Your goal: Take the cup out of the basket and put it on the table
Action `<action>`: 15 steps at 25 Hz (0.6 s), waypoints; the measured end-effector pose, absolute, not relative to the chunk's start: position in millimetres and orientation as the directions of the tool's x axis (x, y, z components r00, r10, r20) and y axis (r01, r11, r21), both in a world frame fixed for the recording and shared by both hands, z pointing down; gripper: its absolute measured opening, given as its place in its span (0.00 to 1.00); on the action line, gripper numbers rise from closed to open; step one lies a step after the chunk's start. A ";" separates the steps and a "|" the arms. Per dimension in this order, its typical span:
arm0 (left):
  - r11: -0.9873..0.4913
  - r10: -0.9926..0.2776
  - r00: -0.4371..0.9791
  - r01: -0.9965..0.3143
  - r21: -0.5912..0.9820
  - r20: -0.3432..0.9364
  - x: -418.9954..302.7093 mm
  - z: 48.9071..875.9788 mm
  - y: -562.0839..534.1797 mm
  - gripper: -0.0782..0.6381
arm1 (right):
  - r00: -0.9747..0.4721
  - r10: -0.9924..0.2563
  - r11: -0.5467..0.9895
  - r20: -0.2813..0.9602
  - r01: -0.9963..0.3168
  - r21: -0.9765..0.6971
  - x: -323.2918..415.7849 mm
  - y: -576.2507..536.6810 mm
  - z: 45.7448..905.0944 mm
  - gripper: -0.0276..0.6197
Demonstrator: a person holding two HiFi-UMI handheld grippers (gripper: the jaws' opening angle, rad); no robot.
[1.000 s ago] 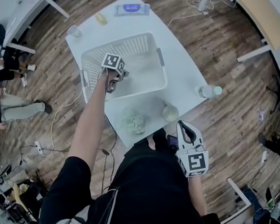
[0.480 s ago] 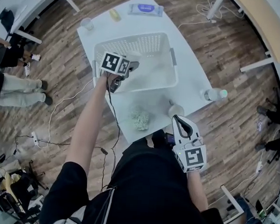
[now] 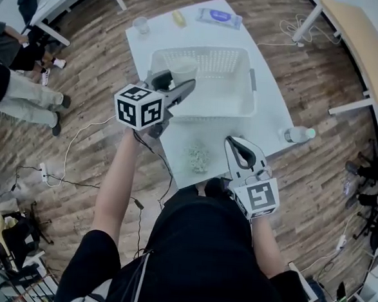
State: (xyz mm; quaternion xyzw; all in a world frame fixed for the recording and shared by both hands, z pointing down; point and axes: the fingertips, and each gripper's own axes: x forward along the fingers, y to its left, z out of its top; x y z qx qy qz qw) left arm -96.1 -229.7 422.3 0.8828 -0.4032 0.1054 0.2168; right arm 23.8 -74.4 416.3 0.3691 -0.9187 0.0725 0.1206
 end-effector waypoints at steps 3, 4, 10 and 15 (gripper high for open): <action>-0.594 -0.694 0.660 -0.750 0.290 0.287 -98.6 399.8 -201.0 0.48 | -0.720 -0.642 0.740 0.262 -0.672 -0.031 12.3 -75.9 409.5 0.08; -0.599 -0.702 0.662 -0.749 0.284 0.265 -99.2 393.3 -191.6 0.48 | -0.725 -0.638 0.746 0.258 -0.666 -0.028 8.9 -76.3 407.5 0.08; -0.621 -0.733 0.668 -0.734 0.275 0.128 -100.4 362.1 -134.1 0.48 | -0.756 -0.610 0.776 0.237 -0.630 -0.016 -9.2 -75.6 397.5 0.08; -0.621 -0.764 0.637 -0.769 0.154 0.101 -89.6 362.3 -89.5 0.48 | -0.768 -0.595 0.787 0.238 -0.616 -0.022 -12.4 -68.2 398.9 0.08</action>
